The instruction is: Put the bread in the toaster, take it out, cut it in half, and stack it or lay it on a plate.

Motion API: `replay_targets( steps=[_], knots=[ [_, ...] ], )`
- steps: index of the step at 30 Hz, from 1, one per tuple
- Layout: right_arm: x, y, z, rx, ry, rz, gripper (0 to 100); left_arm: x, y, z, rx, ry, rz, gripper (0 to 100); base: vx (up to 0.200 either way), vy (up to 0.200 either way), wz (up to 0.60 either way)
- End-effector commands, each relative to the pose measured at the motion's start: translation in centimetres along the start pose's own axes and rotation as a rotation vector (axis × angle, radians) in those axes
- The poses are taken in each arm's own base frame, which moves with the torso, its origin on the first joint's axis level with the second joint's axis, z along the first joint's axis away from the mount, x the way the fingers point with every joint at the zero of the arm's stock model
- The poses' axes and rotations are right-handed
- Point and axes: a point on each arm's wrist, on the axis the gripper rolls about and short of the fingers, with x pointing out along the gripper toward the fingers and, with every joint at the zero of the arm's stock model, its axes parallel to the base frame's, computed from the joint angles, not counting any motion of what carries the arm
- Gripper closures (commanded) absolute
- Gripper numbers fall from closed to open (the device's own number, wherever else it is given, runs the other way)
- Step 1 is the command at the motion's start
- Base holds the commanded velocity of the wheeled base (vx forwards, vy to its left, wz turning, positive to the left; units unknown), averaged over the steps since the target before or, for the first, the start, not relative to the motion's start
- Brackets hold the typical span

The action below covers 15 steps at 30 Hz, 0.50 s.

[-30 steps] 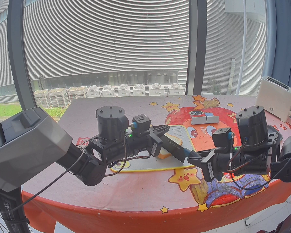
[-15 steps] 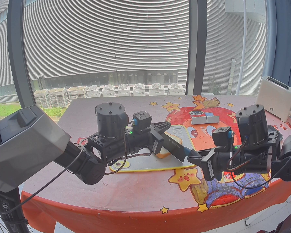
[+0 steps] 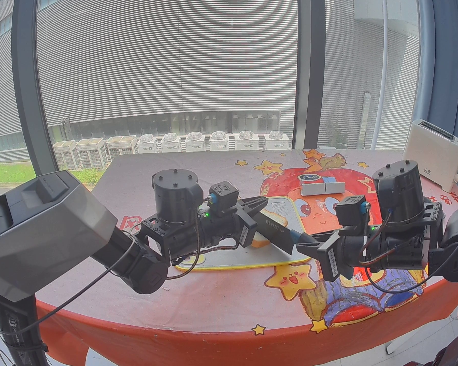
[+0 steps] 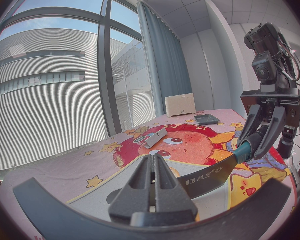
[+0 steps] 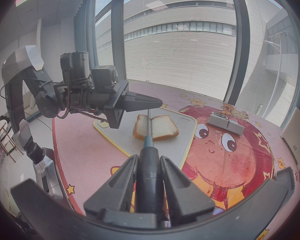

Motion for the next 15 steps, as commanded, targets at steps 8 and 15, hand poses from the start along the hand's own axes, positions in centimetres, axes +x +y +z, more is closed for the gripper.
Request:
replay_targets(
  steps=[8, 15],
  knots=[
    [0.9, 0.0, -0.1, 0.001, 0.010, 0.000, 100, 0.3, 0.5, -0.4, -0.005, 0.011, 0.010, 100, 0.000, 0.000, 0.00],
    [1.3, 0.0, -0.3, 0.003, 0.022, 0.000, 100, 0.3, 1.2, 0.7, 0.001, -0.022, 0.027, 100, 0.000, 0.000, 0.00]
  ],
)
